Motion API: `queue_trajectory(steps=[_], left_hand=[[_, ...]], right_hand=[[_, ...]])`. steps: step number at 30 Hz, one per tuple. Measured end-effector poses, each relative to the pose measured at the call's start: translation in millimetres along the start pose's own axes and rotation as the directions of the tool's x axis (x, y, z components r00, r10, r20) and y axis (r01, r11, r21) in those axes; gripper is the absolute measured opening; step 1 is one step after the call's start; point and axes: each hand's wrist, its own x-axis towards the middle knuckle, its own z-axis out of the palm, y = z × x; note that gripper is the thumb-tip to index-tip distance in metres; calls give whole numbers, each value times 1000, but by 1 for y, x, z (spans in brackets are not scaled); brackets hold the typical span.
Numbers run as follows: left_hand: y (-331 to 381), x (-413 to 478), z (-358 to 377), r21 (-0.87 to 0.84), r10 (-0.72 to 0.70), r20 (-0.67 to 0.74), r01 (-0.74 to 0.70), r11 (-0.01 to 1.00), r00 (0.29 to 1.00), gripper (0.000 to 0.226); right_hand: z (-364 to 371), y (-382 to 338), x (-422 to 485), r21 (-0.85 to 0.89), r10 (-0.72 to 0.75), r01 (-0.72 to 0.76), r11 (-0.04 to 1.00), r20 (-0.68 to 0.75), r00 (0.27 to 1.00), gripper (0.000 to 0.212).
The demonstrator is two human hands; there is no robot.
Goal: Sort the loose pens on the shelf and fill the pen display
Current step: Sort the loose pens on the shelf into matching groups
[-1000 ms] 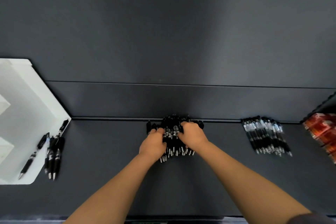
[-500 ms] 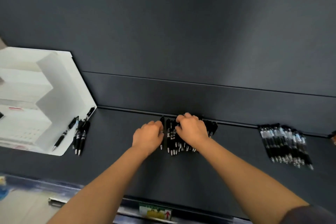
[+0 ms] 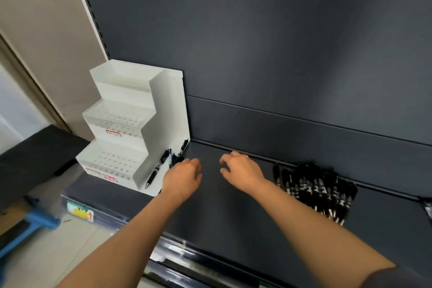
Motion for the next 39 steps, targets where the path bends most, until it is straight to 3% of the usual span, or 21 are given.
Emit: queue_trajectory(steps=[10,19,22,32,35,39], left_hand=[[-101,24,-10,-128,-62,49,68,989,997,22],[-103,47,-6,-145,-37,154,60,988,987,32],[-99,55,-2,-123,-20,194,44,991,981,38],[-79,77,13,194,30,227,-75,978,973,35],[-76,78,15,193,62,216,-105,976,975,34],[-64,76,15,62,109,215,-125,990,971,36]], right_hand=[[41,-88,53,40,-9,0,999,233,972,36],[63,-103,75,29,39,-52,998,346,937,28],[67,-100,78,-9,97,-99,995,326,940,21],[58,-65,75,-10,256,-263,965,259,931,22],[60,-60,71,0,264,-272,962,248,932,20],[56,-56,67,41,298,-316,948,231,926,24]])
